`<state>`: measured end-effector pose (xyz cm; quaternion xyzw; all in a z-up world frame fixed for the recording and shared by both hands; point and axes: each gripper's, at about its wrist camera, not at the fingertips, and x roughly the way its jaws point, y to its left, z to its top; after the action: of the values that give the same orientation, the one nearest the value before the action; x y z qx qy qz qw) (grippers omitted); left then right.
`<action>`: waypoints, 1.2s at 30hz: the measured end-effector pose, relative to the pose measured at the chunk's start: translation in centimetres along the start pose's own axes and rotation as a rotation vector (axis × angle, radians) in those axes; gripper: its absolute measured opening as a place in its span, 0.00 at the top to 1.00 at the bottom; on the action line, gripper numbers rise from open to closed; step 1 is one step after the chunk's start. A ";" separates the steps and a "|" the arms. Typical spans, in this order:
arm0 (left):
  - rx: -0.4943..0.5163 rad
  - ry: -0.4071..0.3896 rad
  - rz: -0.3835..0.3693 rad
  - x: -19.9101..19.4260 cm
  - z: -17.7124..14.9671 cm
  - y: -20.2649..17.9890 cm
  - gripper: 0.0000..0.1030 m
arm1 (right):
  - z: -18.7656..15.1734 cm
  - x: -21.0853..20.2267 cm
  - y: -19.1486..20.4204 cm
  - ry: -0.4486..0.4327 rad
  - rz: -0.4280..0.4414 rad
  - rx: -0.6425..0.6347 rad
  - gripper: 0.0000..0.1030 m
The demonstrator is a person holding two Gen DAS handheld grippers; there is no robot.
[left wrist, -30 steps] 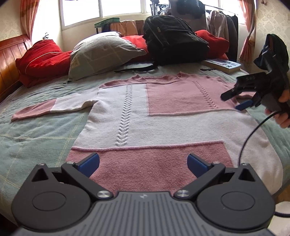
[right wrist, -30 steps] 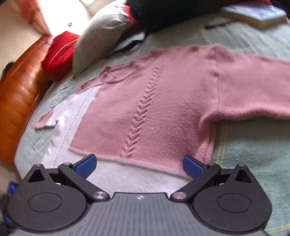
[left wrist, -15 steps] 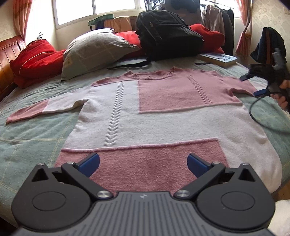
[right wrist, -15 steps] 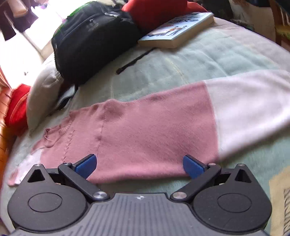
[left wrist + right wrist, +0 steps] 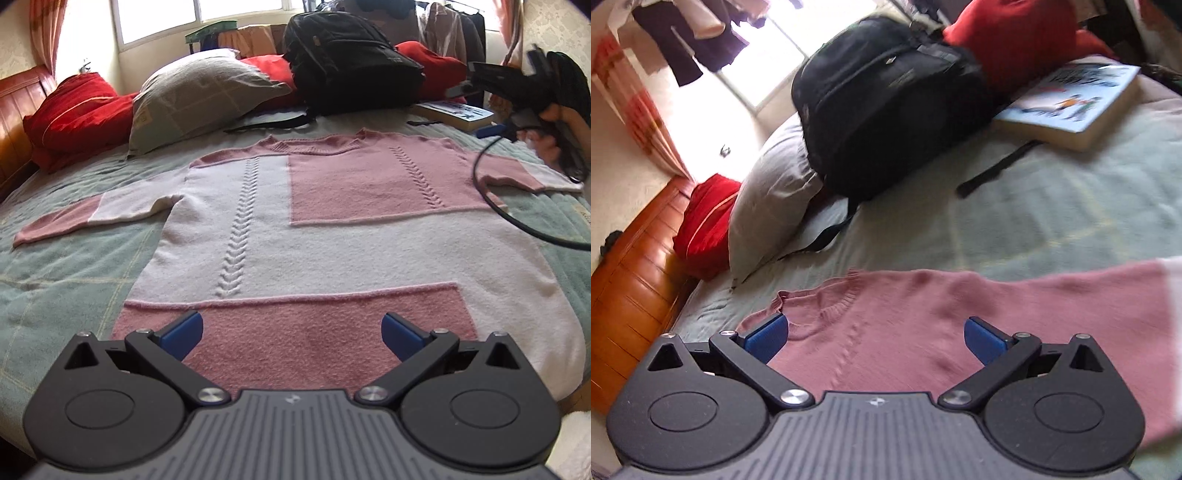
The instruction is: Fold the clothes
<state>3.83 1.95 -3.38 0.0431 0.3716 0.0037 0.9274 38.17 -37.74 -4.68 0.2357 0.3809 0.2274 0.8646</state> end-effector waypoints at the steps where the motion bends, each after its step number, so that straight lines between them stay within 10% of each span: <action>1: -0.007 0.003 0.002 0.1 0.0 0.2 0.01 | 0.4 1.2 0.3 0.020 -0.005 -0.008 0.00; 12: -0.055 0.023 -0.003 1.7 0.5 1.9 0.01 | 2.2 9.1 -0.9 0.082 -0.119 -0.012 0.00; 36: -0.045 -0.009 -0.035 0.8 0.1 1.7 0.01 | -2.2 0.4 -2.0 -0.046 -0.215 0.060 0.00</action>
<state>4.50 3.63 -3.74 0.0156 0.3679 -0.0044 0.9297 37.16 -38.59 -7.40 0.2244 0.3908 0.1164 0.8851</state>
